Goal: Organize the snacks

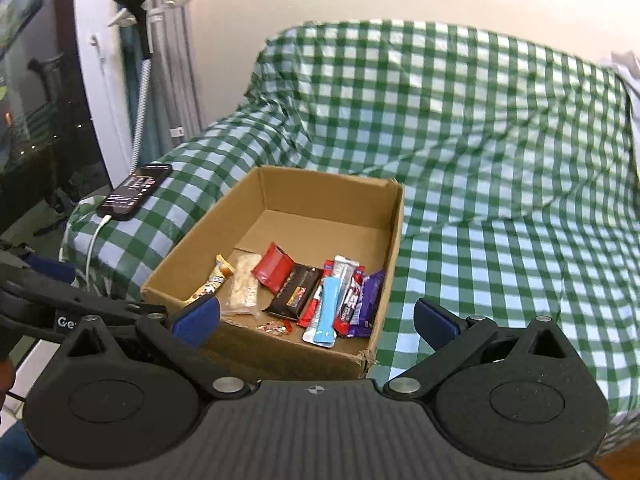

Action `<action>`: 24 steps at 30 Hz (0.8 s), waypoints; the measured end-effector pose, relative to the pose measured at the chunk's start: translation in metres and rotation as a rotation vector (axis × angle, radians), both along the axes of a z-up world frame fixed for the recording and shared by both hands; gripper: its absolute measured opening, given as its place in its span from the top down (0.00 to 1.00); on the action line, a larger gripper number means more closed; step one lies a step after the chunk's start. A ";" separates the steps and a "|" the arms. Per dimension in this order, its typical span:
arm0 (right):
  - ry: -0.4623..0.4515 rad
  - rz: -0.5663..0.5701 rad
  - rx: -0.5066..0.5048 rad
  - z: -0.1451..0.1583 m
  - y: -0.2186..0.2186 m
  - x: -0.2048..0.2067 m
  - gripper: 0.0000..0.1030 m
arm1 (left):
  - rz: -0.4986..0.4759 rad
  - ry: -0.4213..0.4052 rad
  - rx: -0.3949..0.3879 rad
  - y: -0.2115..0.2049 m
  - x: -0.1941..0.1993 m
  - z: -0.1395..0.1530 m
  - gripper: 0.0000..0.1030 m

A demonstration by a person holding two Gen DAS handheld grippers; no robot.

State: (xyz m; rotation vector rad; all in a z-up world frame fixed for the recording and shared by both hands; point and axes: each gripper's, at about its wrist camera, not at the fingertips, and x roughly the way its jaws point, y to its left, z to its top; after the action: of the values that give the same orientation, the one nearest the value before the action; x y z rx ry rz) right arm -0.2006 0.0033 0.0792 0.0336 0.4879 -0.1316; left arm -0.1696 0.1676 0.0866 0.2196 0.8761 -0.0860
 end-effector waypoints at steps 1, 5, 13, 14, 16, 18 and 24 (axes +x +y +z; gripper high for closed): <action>-0.007 0.000 -0.005 0.001 0.002 -0.003 0.01 | 0.000 -0.005 -0.002 0.001 -0.003 0.002 0.00; -0.024 -0.006 -0.015 0.005 0.004 -0.010 0.01 | -0.005 -0.026 -0.006 0.002 -0.011 0.008 0.00; -0.049 -0.014 -0.029 0.010 0.007 -0.020 0.01 | -0.008 -0.047 -0.008 0.003 -0.017 0.014 0.00; -0.050 -0.014 -0.031 0.010 0.007 -0.020 0.01 | -0.008 -0.049 -0.008 0.003 -0.017 0.014 0.00; -0.054 -0.014 -0.034 0.011 0.008 -0.021 0.01 | -0.008 -0.053 -0.007 0.004 -0.018 0.015 0.00; -0.056 -0.014 -0.037 0.011 0.009 -0.022 0.01 | -0.008 -0.056 -0.006 0.004 -0.018 0.015 0.00; -0.057 -0.015 -0.039 0.011 0.010 -0.022 0.01 | -0.008 -0.056 -0.005 0.005 -0.018 0.016 0.00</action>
State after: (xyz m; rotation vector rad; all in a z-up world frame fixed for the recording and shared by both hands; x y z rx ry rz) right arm -0.2222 0.0137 0.0902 0.0025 0.4281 -0.1544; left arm -0.1876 0.1722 0.1023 0.2196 0.8190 -0.0890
